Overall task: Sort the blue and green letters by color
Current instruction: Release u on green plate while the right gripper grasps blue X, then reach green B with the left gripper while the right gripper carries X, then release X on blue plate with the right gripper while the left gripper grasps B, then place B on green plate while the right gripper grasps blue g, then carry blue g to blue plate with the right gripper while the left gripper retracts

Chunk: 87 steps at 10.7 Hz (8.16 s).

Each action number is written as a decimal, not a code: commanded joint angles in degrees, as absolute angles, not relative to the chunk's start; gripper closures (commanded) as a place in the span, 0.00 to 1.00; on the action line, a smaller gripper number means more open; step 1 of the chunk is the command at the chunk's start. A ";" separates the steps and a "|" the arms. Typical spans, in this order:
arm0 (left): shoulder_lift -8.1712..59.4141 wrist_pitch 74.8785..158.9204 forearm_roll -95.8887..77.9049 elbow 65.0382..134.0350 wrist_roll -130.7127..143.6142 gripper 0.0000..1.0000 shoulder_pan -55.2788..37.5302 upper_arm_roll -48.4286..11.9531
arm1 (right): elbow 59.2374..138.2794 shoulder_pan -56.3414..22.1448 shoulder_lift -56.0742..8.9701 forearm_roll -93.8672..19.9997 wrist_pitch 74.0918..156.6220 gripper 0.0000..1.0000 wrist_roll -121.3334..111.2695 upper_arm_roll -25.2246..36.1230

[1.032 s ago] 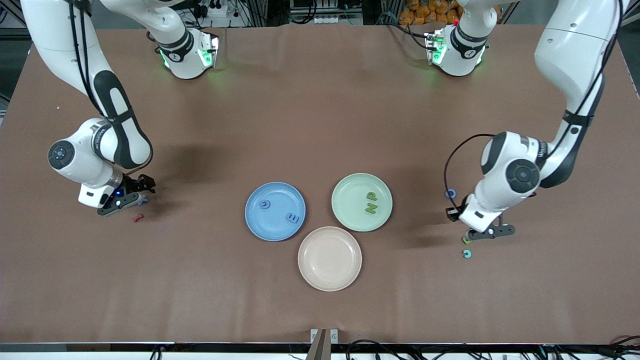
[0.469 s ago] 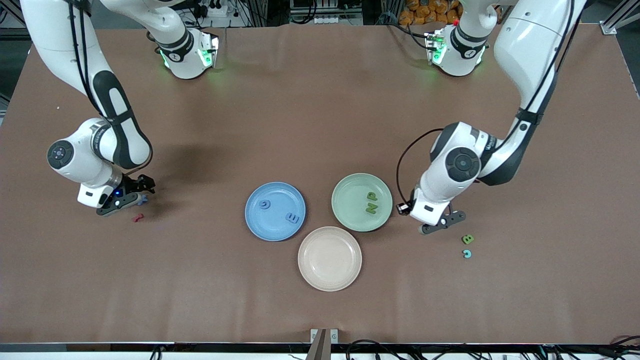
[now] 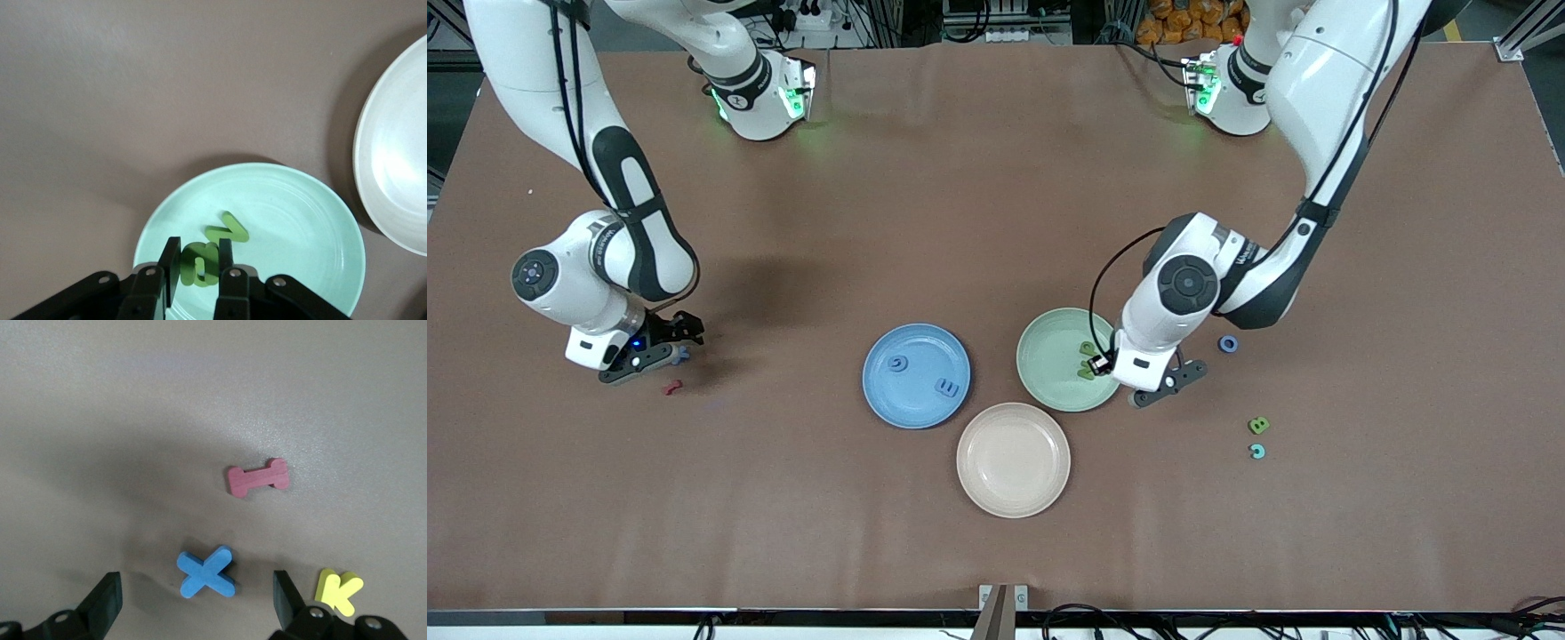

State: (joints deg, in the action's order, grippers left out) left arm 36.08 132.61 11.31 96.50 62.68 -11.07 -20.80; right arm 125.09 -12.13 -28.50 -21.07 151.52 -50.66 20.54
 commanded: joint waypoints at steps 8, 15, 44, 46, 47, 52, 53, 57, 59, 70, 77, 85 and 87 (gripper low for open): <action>37.88 131.40 12.39 93.60 66.10 0.00 -12.75 -19.69 | 123.66 -11.78 -29.71 -22.68 151.70 0.87 -50.45 19.95; 36.30 127.62 12.92 94.13 46.35 0.00 -3.62 -20.13 | 122.35 -12.48 -29.45 -25.12 149.52 1.00 -49.58 19.08; 45.09 141.68 22.15 95.71 15.20 1.00 12.92 -20.48 | 116.96 -39.73 -23.13 -11.16 132.26 0.00 2.92 34.27; 43.69 140.98 21.28 95.19 15.38 1.00 12.75 -20.48 | 120.92 -37.72 -22.33 -11.16 137.17 0.00 -1.48 35.68; 42.72 139.32 21.01 95.10 15.73 1.00 12.40 -20.57 | 122.68 -35.79 -21.89 -11.16 139.63 0.00 -2.71 36.29; 38.33 133.70 17.14 95.01 26.95 1.00 6.52 -20.48 | 123.05 -12.36 -22.67 -21.33 142.56 0.00 -26.93 36.83; 37.54 132.99 16.44 95.01 30.64 1.00 4.50 -20.48 | 122.96 -8.82 -23.11 -22.66 142.65 0.00 -30.38 36.74; 36.39 132.19 13.54 94.83 46.19 1.00 -2.97 -20.48 | 122.87 -7.73 -24.78 -31.07 142.21 0.00 -31.20 35.69; 36.65 132.19 13.01 94.13 52.70 1.00 -6.66 -20.48 | 121.22 -7.56 -28.81 -35.85 143.52 0.00 -31.55 34.98; 37.09 132.19 11.51 94.66 62.85 0.00 -13.89 -19.78 | 118.56 -2.29 -34.89 -36.03 144.23 0.69 -38.39 32.08; 34.81 126.57 11.78 95.80 42.48 0.00 -3.18 -20.22 | 117.87 -3.50 -33.76 -36.04 139.06 1.00 -41.66 31.91; 31.21 124.72 15.38 98.25 21.39 0.00 9.66 -19.87 | 103.80 -24.66 -34.28 -35.33 126.48 1.00 -7.18 31.90; 27.09 124.63 15.38 100.80 15.06 0.00 10.98 -17.68 | 103.71 -32.92 -34.45 -35.59 126.04 1.00 8.00 31.64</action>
